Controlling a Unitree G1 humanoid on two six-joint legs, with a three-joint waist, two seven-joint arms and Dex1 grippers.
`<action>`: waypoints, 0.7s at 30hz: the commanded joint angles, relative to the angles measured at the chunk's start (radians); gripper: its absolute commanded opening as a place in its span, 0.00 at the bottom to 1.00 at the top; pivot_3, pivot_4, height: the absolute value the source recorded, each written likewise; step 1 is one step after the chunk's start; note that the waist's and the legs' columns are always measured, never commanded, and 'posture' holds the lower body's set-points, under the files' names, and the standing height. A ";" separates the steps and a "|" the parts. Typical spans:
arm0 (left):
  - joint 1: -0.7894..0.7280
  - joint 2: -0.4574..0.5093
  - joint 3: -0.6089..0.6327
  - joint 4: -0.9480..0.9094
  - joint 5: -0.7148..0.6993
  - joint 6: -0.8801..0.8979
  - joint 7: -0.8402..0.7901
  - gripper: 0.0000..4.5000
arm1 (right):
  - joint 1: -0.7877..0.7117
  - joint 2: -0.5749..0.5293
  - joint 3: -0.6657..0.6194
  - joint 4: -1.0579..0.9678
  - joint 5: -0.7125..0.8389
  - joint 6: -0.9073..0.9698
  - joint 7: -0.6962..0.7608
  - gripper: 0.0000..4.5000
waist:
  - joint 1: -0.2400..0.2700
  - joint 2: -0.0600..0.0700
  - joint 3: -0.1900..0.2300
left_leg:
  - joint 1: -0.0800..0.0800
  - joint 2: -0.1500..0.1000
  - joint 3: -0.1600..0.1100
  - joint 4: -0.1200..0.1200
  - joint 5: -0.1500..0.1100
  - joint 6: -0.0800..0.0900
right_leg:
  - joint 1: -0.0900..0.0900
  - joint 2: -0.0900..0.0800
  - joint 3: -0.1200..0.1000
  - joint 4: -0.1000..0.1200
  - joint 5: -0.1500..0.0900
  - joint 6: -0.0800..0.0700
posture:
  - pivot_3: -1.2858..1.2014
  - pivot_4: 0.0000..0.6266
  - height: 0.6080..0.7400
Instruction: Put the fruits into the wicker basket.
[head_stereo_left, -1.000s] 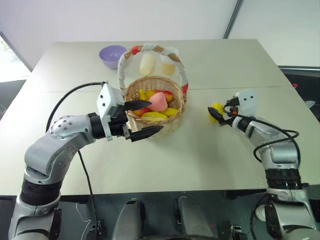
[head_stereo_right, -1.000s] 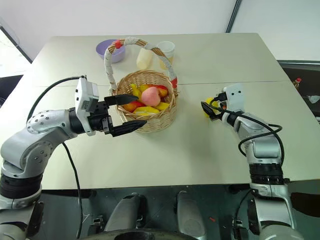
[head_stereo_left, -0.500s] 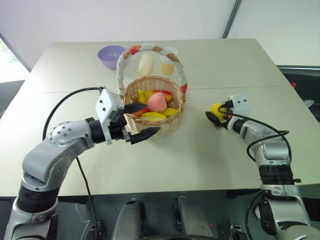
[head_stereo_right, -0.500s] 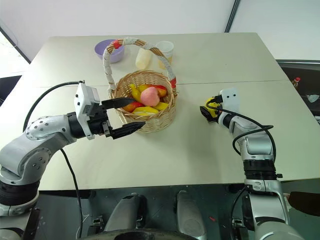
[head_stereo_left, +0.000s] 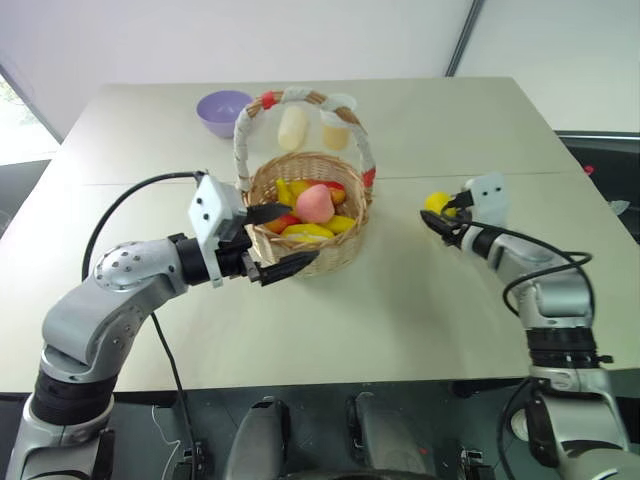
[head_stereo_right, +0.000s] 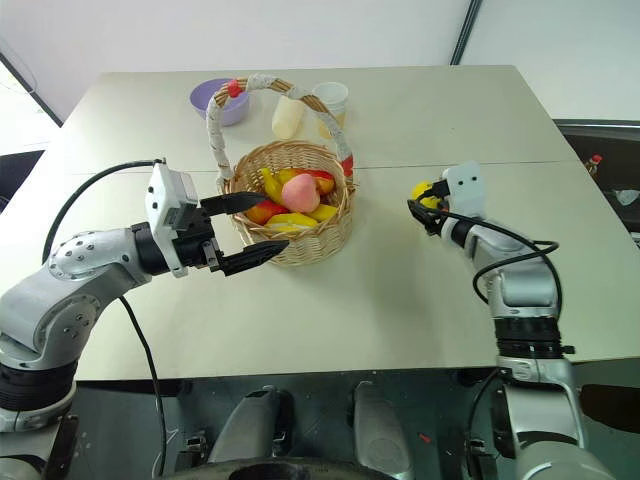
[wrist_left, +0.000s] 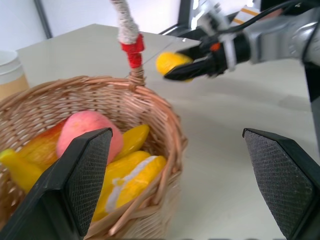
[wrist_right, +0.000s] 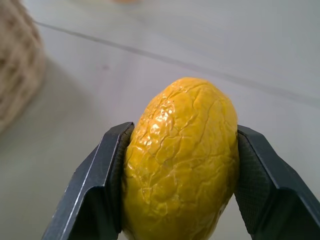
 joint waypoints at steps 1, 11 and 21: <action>0.016 0.024 0.063 -0.003 -0.008 -0.028 -0.015 1.00 | 0.057 -0.097 -0.049 -0.215 0.109 -0.067 0.202 0.52 | 0.000 0.000 0.000 | 0.000 0.000 0.000 0.000 0.000 0.000 | 0.000 0.000 0.000 0.000 0.000 0.000 | 0.52 0.24 1.00; 0.105 0.083 0.177 0.053 0.021 -0.074 -0.033 1.00 | -0.025 -0.088 0.086 -0.466 0.339 0.087 0.312 0.52 | -0.007 0.000 0.000 | 0.002 0.002 0.000 0.000 0.000 0.000 | 0.001 0.001 0.000 0.000 0.000 0.000 | 0.52 0.24 1.00; 0.146 0.082 0.240 0.024 0.004 -0.076 -0.005 1.00 | -0.346 0.250 0.347 -0.118 0.049 0.122 -0.006 0.52 | 0.002 0.000 0.000 | -0.002 0.001 -0.001 -0.001 0.000 0.000 | -0.003 -0.003 -0.001 0.001 0.000 -0.001 | 0.52 0.24 1.00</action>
